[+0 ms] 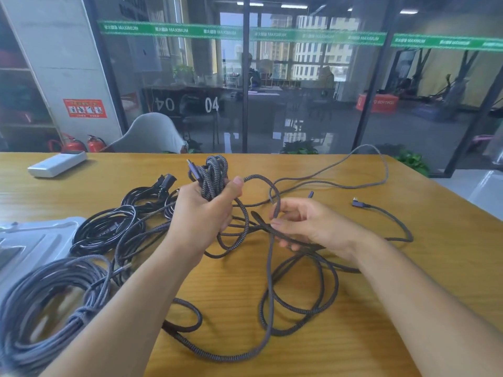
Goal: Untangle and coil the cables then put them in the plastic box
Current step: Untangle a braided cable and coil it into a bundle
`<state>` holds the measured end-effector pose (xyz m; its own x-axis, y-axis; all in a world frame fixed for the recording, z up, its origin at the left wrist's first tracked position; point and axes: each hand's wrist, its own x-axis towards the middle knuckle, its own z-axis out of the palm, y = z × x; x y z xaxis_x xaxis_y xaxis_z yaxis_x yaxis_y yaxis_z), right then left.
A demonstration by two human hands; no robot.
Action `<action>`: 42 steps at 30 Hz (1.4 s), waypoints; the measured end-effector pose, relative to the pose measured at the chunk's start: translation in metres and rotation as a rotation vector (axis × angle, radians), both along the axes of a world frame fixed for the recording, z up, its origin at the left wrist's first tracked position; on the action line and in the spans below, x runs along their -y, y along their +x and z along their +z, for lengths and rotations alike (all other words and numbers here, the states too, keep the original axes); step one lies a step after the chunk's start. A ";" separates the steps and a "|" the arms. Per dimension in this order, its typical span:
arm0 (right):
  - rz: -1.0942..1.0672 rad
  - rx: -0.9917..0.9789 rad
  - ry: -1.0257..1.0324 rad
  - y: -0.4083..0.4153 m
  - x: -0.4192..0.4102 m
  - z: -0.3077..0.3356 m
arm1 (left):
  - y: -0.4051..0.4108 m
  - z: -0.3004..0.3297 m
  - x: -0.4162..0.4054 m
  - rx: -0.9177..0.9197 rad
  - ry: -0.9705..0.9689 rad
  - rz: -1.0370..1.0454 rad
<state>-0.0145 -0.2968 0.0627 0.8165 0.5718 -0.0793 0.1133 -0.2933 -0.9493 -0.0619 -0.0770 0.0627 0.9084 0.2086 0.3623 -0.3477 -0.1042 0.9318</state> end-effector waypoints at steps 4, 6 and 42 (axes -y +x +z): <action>-0.389 0.559 -0.291 0.014 0.004 -0.003 | 0.001 -0.004 0.002 -0.031 0.070 -0.004; -0.578 0.905 -0.424 0.018 0.005 -0.006 | 0.001 -0.005 0.004 -0.031 0.104 0.002; -0.233 1.335 -0.524 0.004 -0.013 -0.004 | -0.006 -0.007 0.034 -0.014 0.173 -0.065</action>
<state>-0.0108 -0.2835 0.0587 0.5161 0.5630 0.6455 0.7115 -0.7014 0.0428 -0.0682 -0.1114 0.0553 0.9233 0.0852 0.3746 -0.3456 -0.2414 0.9068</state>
